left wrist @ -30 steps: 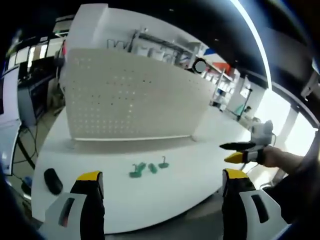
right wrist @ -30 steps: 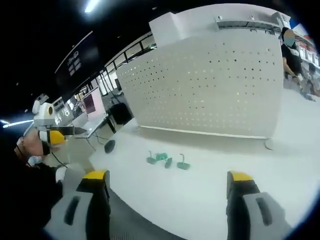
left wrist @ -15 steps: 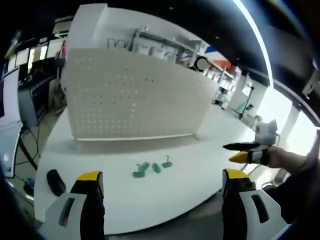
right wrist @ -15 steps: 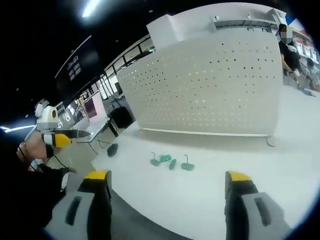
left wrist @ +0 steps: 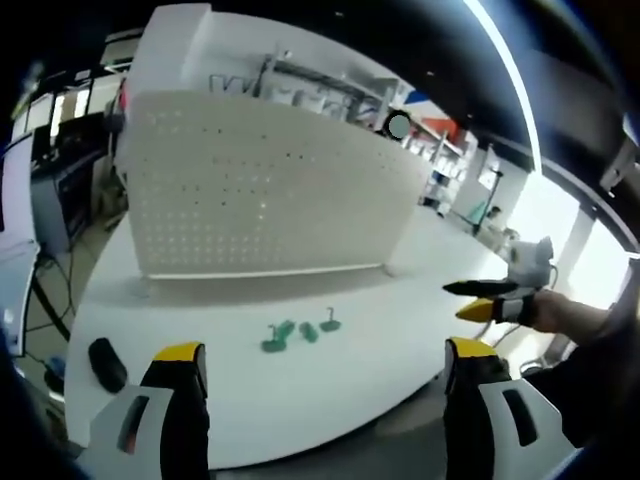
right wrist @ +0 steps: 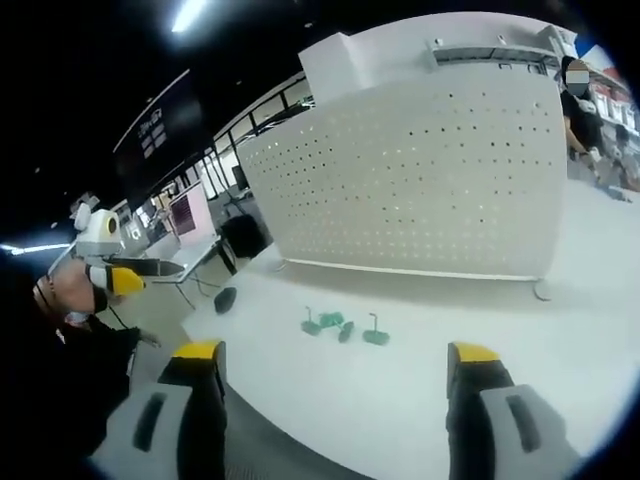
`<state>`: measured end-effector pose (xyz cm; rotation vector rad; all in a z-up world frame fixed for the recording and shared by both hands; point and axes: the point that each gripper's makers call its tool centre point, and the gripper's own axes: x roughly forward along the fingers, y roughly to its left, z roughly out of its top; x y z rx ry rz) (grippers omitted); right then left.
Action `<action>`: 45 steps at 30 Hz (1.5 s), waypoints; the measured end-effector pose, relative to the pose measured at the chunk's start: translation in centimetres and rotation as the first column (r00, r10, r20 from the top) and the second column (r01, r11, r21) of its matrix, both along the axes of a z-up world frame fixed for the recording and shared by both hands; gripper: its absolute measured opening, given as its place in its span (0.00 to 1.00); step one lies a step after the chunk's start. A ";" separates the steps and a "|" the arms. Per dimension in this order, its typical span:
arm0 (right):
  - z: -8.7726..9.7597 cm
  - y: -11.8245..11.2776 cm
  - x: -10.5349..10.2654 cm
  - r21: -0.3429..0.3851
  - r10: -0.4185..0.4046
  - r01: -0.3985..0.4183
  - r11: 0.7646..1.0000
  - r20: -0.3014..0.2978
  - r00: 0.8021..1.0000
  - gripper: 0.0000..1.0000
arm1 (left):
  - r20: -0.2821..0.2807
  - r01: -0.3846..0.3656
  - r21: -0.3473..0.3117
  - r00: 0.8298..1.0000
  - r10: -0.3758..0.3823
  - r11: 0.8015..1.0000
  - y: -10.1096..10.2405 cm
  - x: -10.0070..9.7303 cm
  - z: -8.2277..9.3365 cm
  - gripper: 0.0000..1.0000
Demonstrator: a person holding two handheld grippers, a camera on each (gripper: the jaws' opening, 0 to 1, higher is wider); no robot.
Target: Insert the hook assembly into the mounting plate slot until the hook locks in place.
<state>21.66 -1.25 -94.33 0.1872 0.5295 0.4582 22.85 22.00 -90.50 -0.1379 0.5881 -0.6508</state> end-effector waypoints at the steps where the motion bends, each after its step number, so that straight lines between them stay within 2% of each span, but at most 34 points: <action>1: 0.1 0.1 0.0 0.006 0.000 0.000 1.000 0.000 1.000 0.88 | 0.004 0.002 0.002 1.000 -0.002 1.000 0.0 0.0 0.1 1.00; 9: 0.3 0.1 -0.4 0.010 0.002 -0.001 1.000 -0.004 1.000 0.86 | 0.003 -0.007 -0.006 1.000 0.007 1.000 0.2 -0.2 -0.1 1.00; 14: 0.0 -0.2 -0.8 0.010 0.030 -0.030 1.000 -0.037 0.999 0.77 | -0.013 -0.008 -0.013 1.000 0.008 1.000 0.3 -0.6 -0.6 1.00; 18: 0.2 -0.1 -0.6 0.010 0.036 -0.035 0.999 -0.038 0.999 0.77 | -0.025 0.006 -0.016 1.000 -0.007 1.000 0.1 -0.9 -0.8 1.00; 20: 0.0 0.1 -0.3 -0.018 0.062 -0.063 0.998 -0.036 0.997 0.75 | -0.026 0.016 -0.044 1.000 -0.017 0.999 -0.3 -1.0 -0.4 1.00; 22: -0.4 0.5 -0.1 -0.024 0.089 -0.091 0.996 -0.045 0.995 0.69 | -0.023 0.015 -0.058 1.000 -0.016 0.998 -0.4 -1.0 -0.1 1.00; 24: -0.8 0.9 0.2 -0.029 0.111 -0.112 0.993 -0.047 0.993 0.66 | -0.018 0.015 -0.054 1.000 -0.016 0.998 -0.3 -1.0 0.0 1.00; 33: -2.1 3.0 2.3 -0.022 0.186 -0.187 0.982 -0.047 0.981 0.63 | -0.025 -0.015 -0.042 1.000 0.014 0.999 0.9 -1.1 -0.5 1.00; 37: -3.0 4.3 3.0 -0.016 0.240 -0.241 0.970 -0.062 0.969 0.53 | -0.022 -0.019 -0.035 1.000 0.018 0.999 0.9 -1.2 -0.6 1.00; 41: -3.7 5.0 3.9 -0.041 0.270 -0.274 0.961 -0.070 0.960 0.53 | -0.032 -0.015 -0.033 0.999 0.014 0.999 0.7 -1.2 -0.9 1.00; 45: -4.3 5.9 4.6 -0.028 0.304 -0.307 0.951 -0.083 0.949 0.49 | -0.030 -0.016 -0.038 0.999 0.015 0.999 0.5 -1.0 -0.7 1.00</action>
